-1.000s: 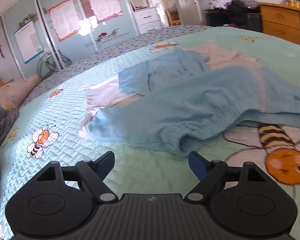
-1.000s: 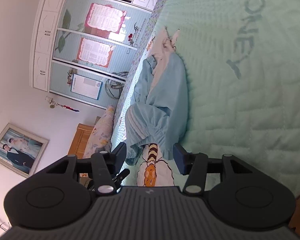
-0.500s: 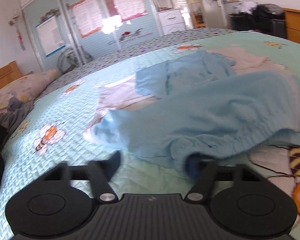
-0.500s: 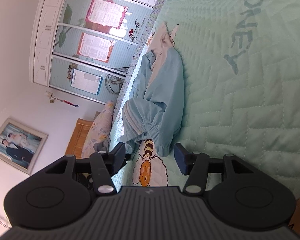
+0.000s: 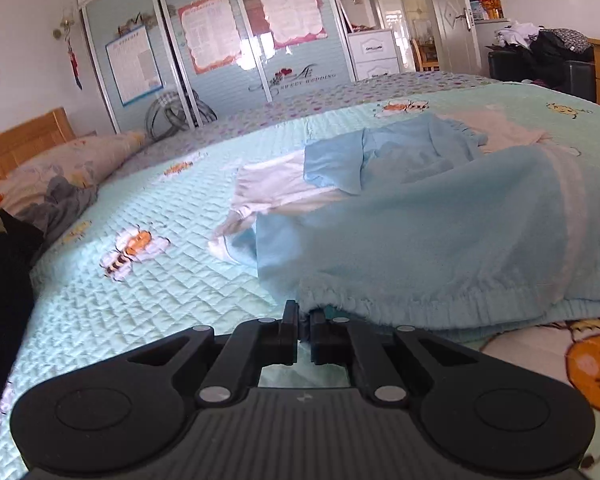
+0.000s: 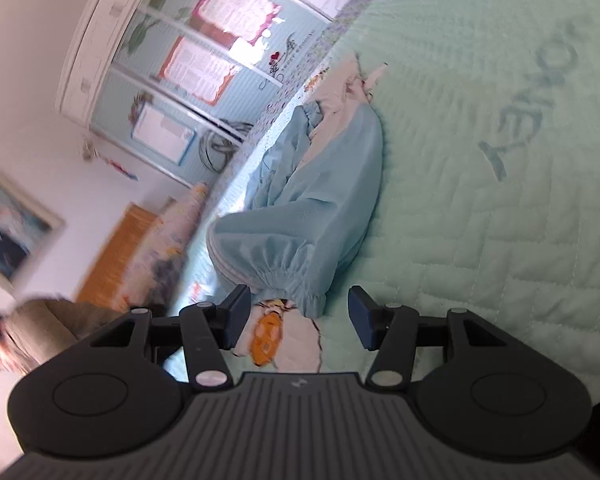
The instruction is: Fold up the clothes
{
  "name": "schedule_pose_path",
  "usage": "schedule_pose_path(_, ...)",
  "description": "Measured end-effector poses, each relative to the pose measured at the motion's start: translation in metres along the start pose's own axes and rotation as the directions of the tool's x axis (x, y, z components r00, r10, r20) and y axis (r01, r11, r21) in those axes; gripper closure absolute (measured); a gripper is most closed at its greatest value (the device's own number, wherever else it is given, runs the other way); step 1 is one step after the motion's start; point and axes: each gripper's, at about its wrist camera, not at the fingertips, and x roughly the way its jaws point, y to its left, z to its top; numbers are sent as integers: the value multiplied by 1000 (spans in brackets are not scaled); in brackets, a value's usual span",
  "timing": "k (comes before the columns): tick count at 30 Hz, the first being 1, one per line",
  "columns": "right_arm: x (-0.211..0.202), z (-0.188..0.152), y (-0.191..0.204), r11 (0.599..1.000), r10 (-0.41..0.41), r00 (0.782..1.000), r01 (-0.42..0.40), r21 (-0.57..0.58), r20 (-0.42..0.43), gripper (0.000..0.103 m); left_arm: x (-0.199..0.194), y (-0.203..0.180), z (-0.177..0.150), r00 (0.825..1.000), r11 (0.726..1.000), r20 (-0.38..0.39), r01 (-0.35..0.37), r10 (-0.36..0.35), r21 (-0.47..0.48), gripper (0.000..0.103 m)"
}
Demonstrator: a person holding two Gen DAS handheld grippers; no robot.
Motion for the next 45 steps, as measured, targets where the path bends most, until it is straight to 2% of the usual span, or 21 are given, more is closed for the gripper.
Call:
schedule_pose_path(2,-2,-6,19,985,-74,997,76,-152,21,47,-14,-2,0,1000,1000,25,-8,8,22,97)
schedule_pose_path(3,-3,-12,31,957,-126,991,135,-256,52,47,-19,-2,1,999,1000,32,-7,6,29,96)
schedule_pose_path(5,-2,-27,55,863,-211,969,248,-441,131,46,-33,-3,5,998,999,61,-7,4,46,96)
schedule_pose_path(7,1,-40,71,785,-235,954,298,-543,184,43,-46,-2,9,997,999,82,-2,-2,50,93)
schedule_pose_path(12,21,-58,94,674,-253,928,371,-639,272,38,-73,4,18,994,999,107,17,-21,38,89)
schedule_pose_path(19,57,-69,103,568,-317,901,430,-702,295,38,-98,14,20,990,999,137,33,-35,19,88)
schedule_pose_path(22,64,-68,104,549,-325,891,451,-704,318,38,-104,16,18,989,999,142,37,-39,14,87)
schedule_pose_path(24,69,-70,103,517,-342,879,472,-714,333,38,-106,17,17,989,999,145,40,-41,9,86)
schedule_pose_path(28,75,-74,101,480,-362,862,498,-722,354,38,-110,21,18,988,999,144,48,-48,-1,86)
schedule_pose_path(38,75,-97,113,379,-312,885,450,-809,346,38,-126,25,34,980,999,193,50,-49,0,85)
schedule_pose_path(41,81,-95,116,367,-308,879,463,-807,364,37,-128,26,35,979,999,198,45,-44,2,85)
schedule_pose_path(44,85,-88,115,383,-334,871,475,-792,361,37,-129,28,35,980,999,196,39,-39,2,85)
schedule_pose_path(45,80,-88,117,394,-321,875,471,-789,363,37,-128,29,31,981,999,190,37,-37,2,85)
